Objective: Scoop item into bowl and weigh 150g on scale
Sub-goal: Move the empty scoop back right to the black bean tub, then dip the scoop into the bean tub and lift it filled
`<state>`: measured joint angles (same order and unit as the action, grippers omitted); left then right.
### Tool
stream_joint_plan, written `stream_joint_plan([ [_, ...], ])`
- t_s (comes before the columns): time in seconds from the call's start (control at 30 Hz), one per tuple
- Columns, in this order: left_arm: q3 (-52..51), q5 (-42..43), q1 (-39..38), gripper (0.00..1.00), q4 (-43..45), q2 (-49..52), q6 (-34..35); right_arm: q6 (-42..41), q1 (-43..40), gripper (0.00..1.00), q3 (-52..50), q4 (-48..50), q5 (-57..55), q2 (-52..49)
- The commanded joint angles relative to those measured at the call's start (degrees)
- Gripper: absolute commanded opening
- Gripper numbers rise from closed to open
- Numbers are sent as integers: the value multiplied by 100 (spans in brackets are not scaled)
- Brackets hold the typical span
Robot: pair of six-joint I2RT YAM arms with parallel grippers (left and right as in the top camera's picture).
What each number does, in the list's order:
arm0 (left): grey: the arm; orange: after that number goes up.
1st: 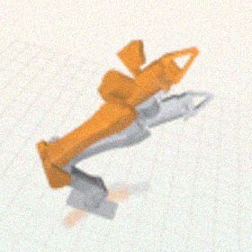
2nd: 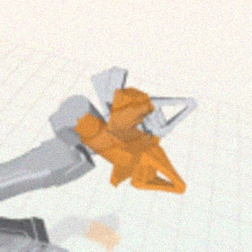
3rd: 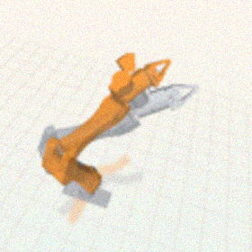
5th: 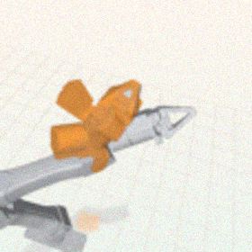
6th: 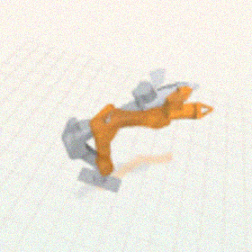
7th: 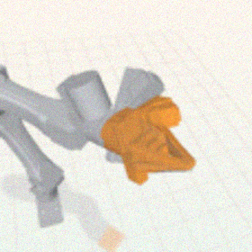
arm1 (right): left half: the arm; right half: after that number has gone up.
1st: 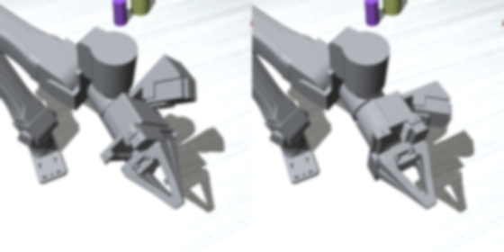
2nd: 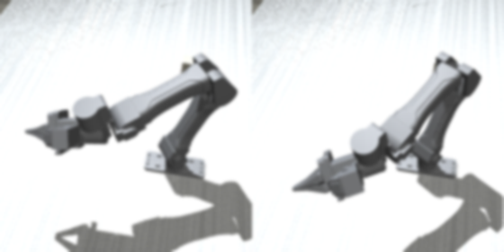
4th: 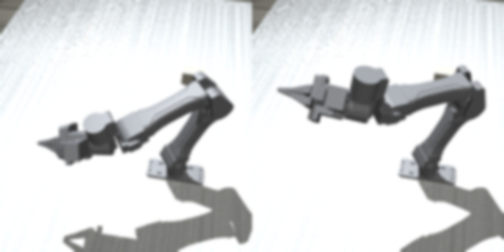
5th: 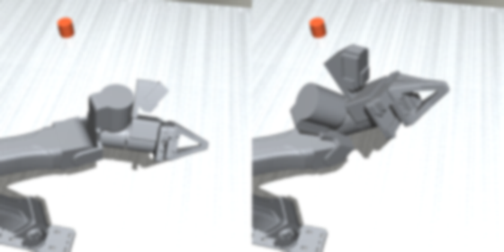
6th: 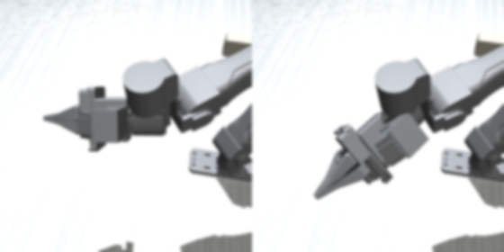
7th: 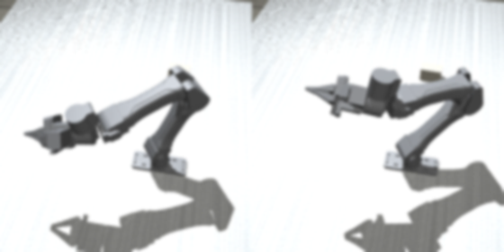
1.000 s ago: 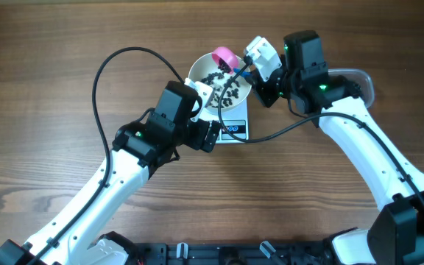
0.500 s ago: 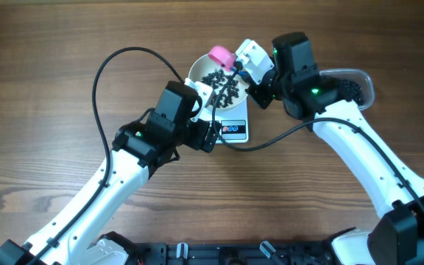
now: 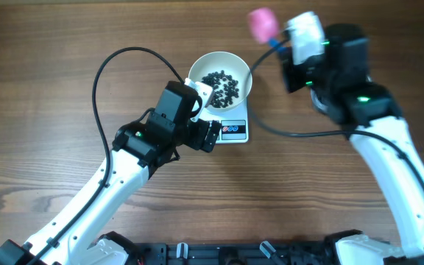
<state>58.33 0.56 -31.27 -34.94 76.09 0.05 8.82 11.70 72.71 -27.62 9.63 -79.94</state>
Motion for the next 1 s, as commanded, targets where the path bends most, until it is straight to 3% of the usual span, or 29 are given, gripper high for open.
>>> stream_joint_plan([
  [0.0,-37,68,26,100,4,20,-94,-144,-984,4,122,-435,-192,319],
  [0.23,-37,68,26,100,4,20,-92,-146,-2275,4,83,-1606,-428,59],
  [0.47,-37,68,26,100,4,20,-94,-142,-2341,4,81,-1593,-472,-568],
  [0.77,-37,68,26,100,4,20,-92,192,-2343,4,37,-1991,-1370,-612],
  [0.97,-37,68,26,100,2,20,-94,140,-2341,4,-197,-1980,-1226,-734],
])
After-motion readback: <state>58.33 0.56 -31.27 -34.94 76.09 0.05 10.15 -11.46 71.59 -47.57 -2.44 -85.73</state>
